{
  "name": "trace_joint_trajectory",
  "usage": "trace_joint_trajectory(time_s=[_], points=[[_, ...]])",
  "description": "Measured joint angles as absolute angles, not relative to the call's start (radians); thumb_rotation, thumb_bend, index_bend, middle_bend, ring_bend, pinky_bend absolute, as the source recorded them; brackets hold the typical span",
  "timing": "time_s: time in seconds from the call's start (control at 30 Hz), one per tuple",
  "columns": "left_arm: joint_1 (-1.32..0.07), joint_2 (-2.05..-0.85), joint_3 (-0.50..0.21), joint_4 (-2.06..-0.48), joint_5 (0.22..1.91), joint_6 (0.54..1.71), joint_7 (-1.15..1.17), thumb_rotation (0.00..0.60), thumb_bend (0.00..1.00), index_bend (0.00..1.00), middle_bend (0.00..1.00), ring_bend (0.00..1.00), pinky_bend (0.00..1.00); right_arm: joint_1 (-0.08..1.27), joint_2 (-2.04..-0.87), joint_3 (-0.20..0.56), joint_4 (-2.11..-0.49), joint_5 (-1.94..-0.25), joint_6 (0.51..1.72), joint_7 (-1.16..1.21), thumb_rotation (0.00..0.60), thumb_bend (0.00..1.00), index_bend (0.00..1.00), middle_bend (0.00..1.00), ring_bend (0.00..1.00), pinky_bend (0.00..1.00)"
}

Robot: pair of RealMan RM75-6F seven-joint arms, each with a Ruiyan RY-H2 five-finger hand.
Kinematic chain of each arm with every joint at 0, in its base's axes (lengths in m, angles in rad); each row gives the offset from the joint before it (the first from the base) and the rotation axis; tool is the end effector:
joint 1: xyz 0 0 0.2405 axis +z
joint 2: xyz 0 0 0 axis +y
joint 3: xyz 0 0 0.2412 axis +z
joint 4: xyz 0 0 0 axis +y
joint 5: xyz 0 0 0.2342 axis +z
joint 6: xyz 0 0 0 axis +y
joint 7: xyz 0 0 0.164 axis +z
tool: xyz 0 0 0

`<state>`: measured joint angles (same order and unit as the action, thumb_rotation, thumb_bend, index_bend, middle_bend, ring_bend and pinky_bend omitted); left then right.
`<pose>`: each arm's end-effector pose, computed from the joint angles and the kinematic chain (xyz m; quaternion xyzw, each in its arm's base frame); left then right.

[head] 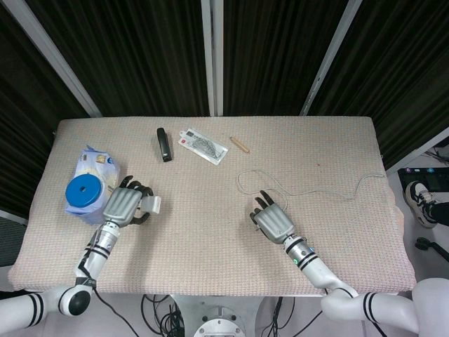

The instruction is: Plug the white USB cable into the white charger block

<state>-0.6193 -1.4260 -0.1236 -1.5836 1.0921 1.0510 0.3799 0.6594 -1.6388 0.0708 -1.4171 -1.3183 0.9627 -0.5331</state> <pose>-0.1836 0.3327 -0.0112 -0.7182 -0.3939 -0.3354 0.4653 -0.1459 -0.3061 -0.0897 0.8253 -0.2570 0.3088 0.3969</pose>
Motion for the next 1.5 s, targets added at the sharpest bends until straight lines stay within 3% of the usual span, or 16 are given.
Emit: trace_joint_trajectory(time_s=[0.37,0.77,1.03,1.5], points=[[-0.67,-1.44,-0.181,-1.596,1.044,1.024,0.395,0.6,0.38,0.47,0.42,0.19,0.09,0.669,-1.591,0.114,-1.488,-1.327,1.001,-0.529,0.6,0.33,0.55,0.49,0.17,0.0],[-0.744,-1.557,-0.268,-1.605,0.918,1.074,0.479,0.6,0.38,0.47,0.43,0.21,0.11,0.753,-1.559,0.292,-1.627,-1.126,1.003,-0.576,0.6,0.33,0.57,0.5,0.19,0.0],[-0.791,-1.61,-0.305,-1.626,0.84,1.147,0.594,0.6,0.37,0.47,0.44,0.21,0.11,0.856,-1.648,0.371,-1.622,-0.93,1.037,-0.676,0.6,0.33,0.57,0.5,0.19,0.0],[-0.852,-1.651,-0.352,-1.673,0.749,1.24,0.699,0.6,0.37,0.47,0.45,0.23,0.12,0.983,-1.784,0.43,-1.48,-0.802,1.093,-0.72,0.6,0.33,0.57,0.5,0.2,0.0]])
